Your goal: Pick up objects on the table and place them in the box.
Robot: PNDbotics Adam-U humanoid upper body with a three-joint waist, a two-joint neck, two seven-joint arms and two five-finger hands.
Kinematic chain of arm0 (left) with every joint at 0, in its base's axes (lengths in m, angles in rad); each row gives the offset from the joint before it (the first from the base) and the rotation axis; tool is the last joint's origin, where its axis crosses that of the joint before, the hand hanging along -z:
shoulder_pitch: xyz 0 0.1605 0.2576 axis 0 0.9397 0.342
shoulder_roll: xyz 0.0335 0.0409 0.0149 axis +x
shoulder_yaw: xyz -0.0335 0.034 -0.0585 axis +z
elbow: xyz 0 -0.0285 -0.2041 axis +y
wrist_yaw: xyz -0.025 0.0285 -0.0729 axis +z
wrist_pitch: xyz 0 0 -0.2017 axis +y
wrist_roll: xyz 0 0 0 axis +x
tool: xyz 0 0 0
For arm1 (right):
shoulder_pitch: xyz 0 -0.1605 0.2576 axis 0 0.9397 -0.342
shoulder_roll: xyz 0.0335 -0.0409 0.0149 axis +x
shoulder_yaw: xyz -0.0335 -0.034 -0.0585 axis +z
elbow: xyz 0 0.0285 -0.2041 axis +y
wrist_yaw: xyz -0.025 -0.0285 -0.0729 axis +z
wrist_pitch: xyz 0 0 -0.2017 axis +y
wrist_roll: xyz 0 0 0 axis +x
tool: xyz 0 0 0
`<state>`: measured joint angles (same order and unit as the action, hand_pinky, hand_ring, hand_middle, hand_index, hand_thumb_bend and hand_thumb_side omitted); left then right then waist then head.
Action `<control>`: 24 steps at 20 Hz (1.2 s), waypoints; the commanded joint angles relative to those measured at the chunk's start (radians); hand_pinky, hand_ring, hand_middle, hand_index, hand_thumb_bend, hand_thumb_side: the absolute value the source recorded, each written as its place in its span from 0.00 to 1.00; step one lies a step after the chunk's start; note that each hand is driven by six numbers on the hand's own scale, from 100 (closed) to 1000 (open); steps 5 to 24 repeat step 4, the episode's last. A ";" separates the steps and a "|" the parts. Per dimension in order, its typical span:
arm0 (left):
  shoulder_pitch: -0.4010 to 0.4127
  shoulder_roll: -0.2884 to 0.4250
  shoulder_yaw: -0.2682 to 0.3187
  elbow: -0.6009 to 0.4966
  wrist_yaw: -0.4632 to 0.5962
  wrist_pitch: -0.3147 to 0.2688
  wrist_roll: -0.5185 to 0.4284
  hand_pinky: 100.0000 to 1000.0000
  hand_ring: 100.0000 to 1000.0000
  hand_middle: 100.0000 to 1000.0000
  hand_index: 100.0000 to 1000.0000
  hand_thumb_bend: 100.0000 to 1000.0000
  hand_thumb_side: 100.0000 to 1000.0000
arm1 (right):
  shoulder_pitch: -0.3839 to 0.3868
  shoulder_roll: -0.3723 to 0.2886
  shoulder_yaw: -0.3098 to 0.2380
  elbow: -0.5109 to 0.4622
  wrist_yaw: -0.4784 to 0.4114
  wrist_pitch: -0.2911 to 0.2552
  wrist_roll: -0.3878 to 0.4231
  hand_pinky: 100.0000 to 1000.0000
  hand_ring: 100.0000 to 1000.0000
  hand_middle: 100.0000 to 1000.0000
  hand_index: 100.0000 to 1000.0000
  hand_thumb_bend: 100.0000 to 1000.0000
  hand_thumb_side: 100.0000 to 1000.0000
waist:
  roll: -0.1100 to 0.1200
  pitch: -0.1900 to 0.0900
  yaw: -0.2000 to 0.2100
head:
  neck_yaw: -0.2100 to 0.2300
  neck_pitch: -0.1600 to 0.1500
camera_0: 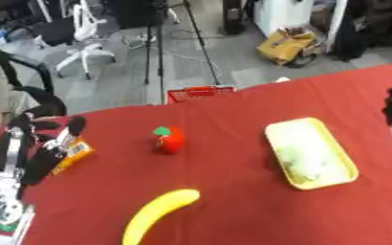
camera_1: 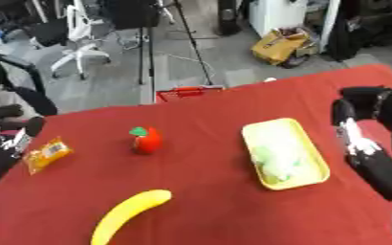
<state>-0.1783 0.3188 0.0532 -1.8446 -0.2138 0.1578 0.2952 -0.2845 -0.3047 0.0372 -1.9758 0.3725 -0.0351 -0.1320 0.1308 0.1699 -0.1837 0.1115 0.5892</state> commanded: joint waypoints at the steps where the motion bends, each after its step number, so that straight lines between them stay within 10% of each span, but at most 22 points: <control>1: -0.001 -0.002 0.011 -0.025 0.006 -0.013 0.006 0.52 0.63 0.67 0.77 0.87 0.61 | -0.009 -0.013 -0.004 -0.024 0.004 0.001 0.000 0.55 0.57 0.56 0.70 0.25 0.64 | -0.018 -0.031 0.005 | 0.018 0.021; 24: 0.005 -0.018 0.013 -0.029 0.013 -0.020 0.013 0.52 0.62 0.66 0.77 0.87 0.61 | -0.009 -0.012 -0.002 -0.024 0.003 0.000 0.003 0.55 0.57 0.56 0.70 0.25 0.64 | -0.019 -0.031 0.004 | 0.027 0.036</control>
